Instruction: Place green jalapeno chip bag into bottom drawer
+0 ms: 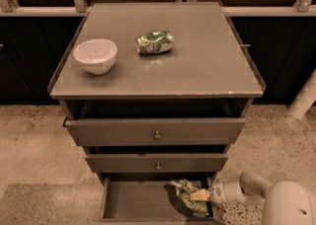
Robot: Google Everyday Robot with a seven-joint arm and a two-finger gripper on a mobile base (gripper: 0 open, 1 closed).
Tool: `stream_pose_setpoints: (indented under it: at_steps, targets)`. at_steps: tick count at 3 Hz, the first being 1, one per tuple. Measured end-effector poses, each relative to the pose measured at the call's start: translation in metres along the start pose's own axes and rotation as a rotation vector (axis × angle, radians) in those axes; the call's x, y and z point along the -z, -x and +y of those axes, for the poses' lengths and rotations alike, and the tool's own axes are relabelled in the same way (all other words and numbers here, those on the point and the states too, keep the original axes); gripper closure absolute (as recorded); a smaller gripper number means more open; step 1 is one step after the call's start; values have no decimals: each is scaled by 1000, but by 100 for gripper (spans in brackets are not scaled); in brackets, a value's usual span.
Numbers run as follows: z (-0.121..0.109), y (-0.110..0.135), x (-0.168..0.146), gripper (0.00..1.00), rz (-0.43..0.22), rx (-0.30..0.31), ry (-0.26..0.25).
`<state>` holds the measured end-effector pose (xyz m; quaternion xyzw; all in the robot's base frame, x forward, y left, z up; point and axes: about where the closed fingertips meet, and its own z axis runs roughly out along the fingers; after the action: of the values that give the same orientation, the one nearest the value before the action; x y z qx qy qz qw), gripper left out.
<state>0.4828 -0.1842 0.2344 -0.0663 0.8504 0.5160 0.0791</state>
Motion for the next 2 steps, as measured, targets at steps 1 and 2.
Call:
stream_pose_setpoints:
  at_steps: [1, 2]
  targets:
    - [0, 0, 0, 59, 0, 0, 0]
    - [0, 0, 0, 35, 0, 0, 0]
